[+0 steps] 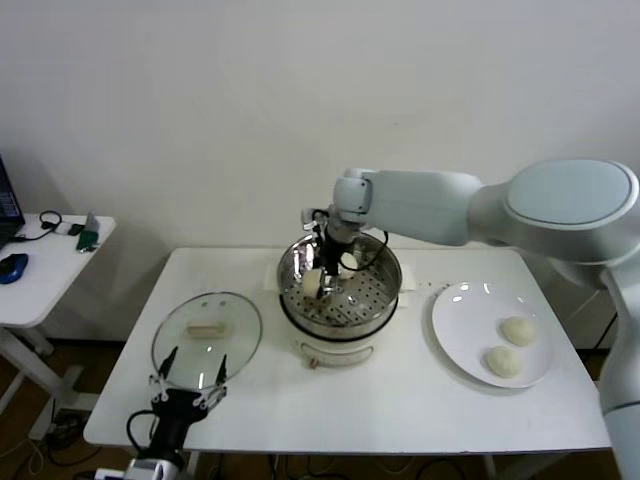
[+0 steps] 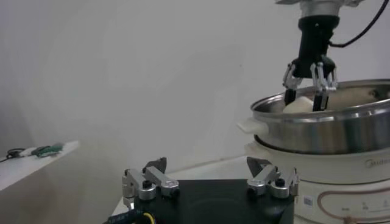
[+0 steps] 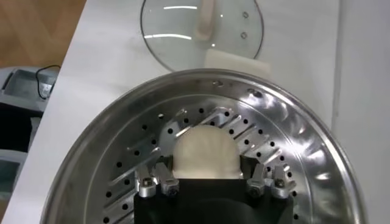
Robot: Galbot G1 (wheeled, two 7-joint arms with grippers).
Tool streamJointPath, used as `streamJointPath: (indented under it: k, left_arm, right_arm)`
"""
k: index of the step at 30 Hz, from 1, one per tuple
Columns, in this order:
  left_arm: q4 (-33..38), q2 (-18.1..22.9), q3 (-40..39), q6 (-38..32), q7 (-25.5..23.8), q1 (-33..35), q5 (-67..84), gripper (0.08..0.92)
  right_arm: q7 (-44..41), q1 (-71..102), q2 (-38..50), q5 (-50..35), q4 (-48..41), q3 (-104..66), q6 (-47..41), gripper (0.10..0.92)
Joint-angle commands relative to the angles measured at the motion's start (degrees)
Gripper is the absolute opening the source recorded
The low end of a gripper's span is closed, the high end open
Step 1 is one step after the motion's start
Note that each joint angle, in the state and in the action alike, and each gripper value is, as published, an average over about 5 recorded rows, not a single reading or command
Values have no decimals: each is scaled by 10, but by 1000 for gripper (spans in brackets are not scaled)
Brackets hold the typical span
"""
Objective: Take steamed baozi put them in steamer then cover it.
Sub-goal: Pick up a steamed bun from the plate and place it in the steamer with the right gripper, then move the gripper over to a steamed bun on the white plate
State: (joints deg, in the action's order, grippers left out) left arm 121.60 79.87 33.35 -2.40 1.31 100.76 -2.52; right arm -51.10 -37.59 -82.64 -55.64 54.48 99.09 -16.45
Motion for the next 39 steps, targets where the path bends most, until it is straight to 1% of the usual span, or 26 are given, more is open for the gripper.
streamJointPath:
  k: [1, 4, 7, 9, 15, 23, 29, 32, 35, 39]
  left_arm:
    - [-2, -1, 0, 0, 0, -1, 0, 823]
    - [-2, -2, -1, 0, 0, -2, 0, 823]
    - [-2, -2, -1, 1, 0, -2, 0, 823]
    - [-2, -2, -1, 1, 0, -2, -1, 823]
    - [-2, -1, -1, 1, 1, -1, -2, 823]
    - [-1, -1, -2, 5, 2, -5, -3, 823]
    - [-3, -1, -2, 8, 5, -9, -4, 823]
    - [-3, -2, -1, 9, 5, -8, -4, 823]
    - [-2, -2, 0, 11, 6, -8, -5, 823]
    - [-2, 1, -1, 13, 6, -8, -11, 823]
  right_arm:
    - [9, 20, -19, 9, -7, 3, -4, 706]
    - [10, 19, -18, 15, -5, -1, -8, 740]
    - [5, 14, -13, 18, -2, -8, -12, 797]
    - [2, 5, -5, 20, 2, -12, -13, 816]
    - [-27, -48, 48, 28, 42, -18, -5, 823]
    - [-84, -129, 185, 70, 102, -3, 31, 823]
    - [-109, -142, 320, 195, 167, -25, 54, 823]
    - [-112, -131, 383, 243, 198, -28, 59, 823]
    - [-114, -104, 442, 299, 219, -38, 66, 823]
    - [-115, -22, 509, 396, 226, -97, 83, 823]
